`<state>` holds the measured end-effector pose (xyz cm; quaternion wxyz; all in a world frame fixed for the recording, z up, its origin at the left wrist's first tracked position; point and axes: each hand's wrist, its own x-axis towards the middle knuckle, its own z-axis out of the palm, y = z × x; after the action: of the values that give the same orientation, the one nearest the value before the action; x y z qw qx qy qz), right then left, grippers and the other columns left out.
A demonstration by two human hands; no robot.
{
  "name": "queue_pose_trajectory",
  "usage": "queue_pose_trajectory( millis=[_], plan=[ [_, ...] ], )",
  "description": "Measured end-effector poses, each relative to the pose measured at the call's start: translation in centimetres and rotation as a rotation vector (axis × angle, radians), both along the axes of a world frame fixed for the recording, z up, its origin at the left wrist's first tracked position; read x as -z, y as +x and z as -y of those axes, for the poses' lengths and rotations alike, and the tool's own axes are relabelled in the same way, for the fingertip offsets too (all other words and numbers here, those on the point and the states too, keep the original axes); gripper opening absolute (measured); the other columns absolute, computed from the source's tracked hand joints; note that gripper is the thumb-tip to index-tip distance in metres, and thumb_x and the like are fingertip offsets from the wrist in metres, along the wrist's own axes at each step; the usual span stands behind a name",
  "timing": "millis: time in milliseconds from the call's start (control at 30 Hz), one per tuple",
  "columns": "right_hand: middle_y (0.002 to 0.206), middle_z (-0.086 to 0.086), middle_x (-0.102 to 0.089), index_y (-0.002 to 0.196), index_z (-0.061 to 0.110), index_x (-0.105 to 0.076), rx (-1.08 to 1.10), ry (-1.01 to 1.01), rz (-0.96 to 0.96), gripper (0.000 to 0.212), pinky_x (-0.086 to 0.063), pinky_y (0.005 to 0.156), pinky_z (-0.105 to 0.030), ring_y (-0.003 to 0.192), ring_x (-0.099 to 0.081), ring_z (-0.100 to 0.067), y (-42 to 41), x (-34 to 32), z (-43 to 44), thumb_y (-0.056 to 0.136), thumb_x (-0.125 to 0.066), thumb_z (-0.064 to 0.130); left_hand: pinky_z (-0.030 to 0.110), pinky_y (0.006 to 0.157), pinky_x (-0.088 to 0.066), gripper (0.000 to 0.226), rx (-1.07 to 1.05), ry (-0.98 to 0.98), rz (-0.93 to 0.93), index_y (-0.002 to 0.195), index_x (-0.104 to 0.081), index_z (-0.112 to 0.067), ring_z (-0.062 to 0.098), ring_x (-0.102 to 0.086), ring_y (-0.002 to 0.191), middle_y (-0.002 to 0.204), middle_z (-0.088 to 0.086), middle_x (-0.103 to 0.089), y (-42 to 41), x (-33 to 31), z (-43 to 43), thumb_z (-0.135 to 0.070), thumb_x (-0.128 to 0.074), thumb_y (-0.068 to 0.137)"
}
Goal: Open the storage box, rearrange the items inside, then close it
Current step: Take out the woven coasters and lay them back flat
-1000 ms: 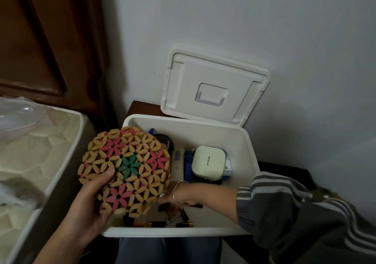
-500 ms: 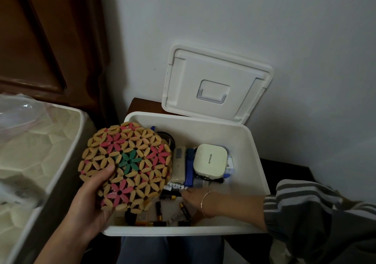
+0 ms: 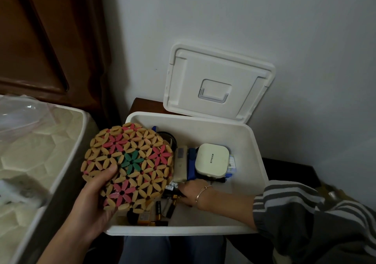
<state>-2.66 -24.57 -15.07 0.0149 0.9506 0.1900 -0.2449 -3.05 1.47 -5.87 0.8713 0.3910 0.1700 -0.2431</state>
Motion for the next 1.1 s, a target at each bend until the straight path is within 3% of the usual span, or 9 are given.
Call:
queue_pose_trajectory(
  millis=[100, 267, 433, 500, 567, 700, 833, 967, 1100],
  plan=[
    [0.109, -0.017, -0.063, 0.115, 0.006, -0.052, 0.063, 0.043, 0.035, 0.035, -0.048, 0.073, -0.036, 0.095, -0.061, -0.034, 0.1, -2.9, 1.2, 0.094, -0.050, 0.035, 0.042, 0.061, -0.060, 0.037, 0.015, 0.036, 0.012, 0.111, -0.066, -0.015, 0.035, -0.072, 0.093, 0.109, 0.018, -0.072, -0.1, 0.0, 0.0, -0.024, -0.060, 0.075],
    [0.099, -0.001, -0.064, 0.099, 0.019, -0.057, 0.383, 0.196, 0.231, 0.017, -0.047, 0.077, -0.033, 0.092, -0.059, -0.023, -1.8, -7.8, 6.7, 0.092, -0.051, 0.033, 0.036, 0.058, -0.060, 0.043, 0.106, 0.151, 0.056, 0.117, -0.062, -0.018, 0.031, -0.073, 0.090, 0.106, 0.013, -0.074, 0.4, -0.5, 0.5, -0.026, -0.063, 0.075],
    [0.088, 0.006, -0.067, 0.088, 0.019, -0.062, 0.898, 0.775, 0.368, 0.006, -0.043, 0.071, -0.005, 0.086, -0.064, -0.011, -4.7, -10.4, 10.4, 0.085, -0.068, 0.018, 0.038, 0.059, -0.060, 0.051, 0.249, 0.199, 0.050, 0.120, -0.059, -0.023, 0.032, -0.073, 0.092, 0.107, 0.012, -0.074, 0.9, -1.1, 2.9, -0.029, -0.074, 0.071],
    [0.101, 0.002, -0.068, 0.095, 0.025, -0.062, 1.015, 1.000, 0.240, 0.008, -0.050, 0.076, -0.013, 0.092, -0.066, -0.014, -5.0, -11.4, 9.5, 0.088, -0.064, 0.023, 0.039, 0.062, -0.060, 0.061, 0.303, 0.194, 0.068, 0.120, -0.060, -0.022, 0.033, -0.072, 0.095, 0.110, 0.013, -0.073, 1.0, -1.5, 4.5, -0.032, -0.079, 0.063],
    [0.115, -0.004, -0.065, 0.109, 0.026, -0.058, 1.072, 1.202, -0.036, 0.026, -0.055, 0.080, -0.023, 0.099, -0.067, -0.015, -5.0, -12.3, 8.1, 0.087, -0.060, 0.038, 0.040, 0.064, -0.060, 0.068, 0.359, 0.181, 0.082, 0.120, -0.060, -0.021, 0.035, -0.071, 0.098, 0.112, 0.015, -0.072, 1.2, -2.0, 6.2, -0.034, -0.083, 0.058],
    [0.126, -0.011, -0.062, 0.128, 0.017, -0.052, 1.118, 1.613, -0.543, 0.060, -0.049, 0.096, -0.047, 0.115, -0.060, -0.028, -4.2, -13.9, 6.4, 0.077, -0.065, 0.045, 0.038, 0.066, -0.060, 0.062, 0.444, 0.197, 0.134, 0.122, -0.056, -0.024, 0.032, -0.071, 0.098, 0.111, 0.012, -0.073, 1.7, -3.4, 9.7, -0.033, -0.079, 0.066],
    [0.116, -0.012, -0.068, 0.125, 0.013, -0.055, 1.191, 1.700, -0.444, 0.064, -0.055, 0.084, -0.041, 0.108, -0.064, -0.028, -4.5, -14.1, 6.9, 0.067, -0.080, 0.021, 0.036, 0.068, -0.060, 0.062, 0.502, 0.302, 0.248, 0.123, -0.054, -0.032, 0.026, -0.072, 0.098, 0.111, 0.005, -0.073, 1.6, -5.0, 12.4, -0.040, -0.077, 0.067],
    [0.111, -0.015, -0.069, 0.122, 0.011, -0.058, 1.263, 1.798, -0.313, 0.059, -0.057, 0.075, -0.040, 0.101, -0.067, -0.031, -6.5, -12.8, 8.4, 0.067, -0.079, 0.009, 0.040, 0.087, -0.057, 0.059, 0.523, 0.459, 0.393, 0.123, -0.051, -0.040, 0.019, -0.070, 0.101, 0.113, -0.001, -0.072, 0.5, -6.3, 14.8, -0.047, -0.079, 0.071],
    [0.121, -0.021, -0.063, 0.126, 0.008, -0.057, 1.249, 2.000, -0.338, 0.066, -0.055, 0.078, -0.047, 0.108, -0.062, -0.038, -8.7, -12.0, 10.8, 0.063, -0.077, 0.012, 0.018, 0.076, -0.056, 0.062, 0.556, 0.610, 0.561, 0.128, -0.042, -0.044, 0.004, -0.067, 0.102, 0.121, -0.012, -0.062, -0.8, -6.5, 15.1, -0.058, -0.067, 0.073]
  ],
)
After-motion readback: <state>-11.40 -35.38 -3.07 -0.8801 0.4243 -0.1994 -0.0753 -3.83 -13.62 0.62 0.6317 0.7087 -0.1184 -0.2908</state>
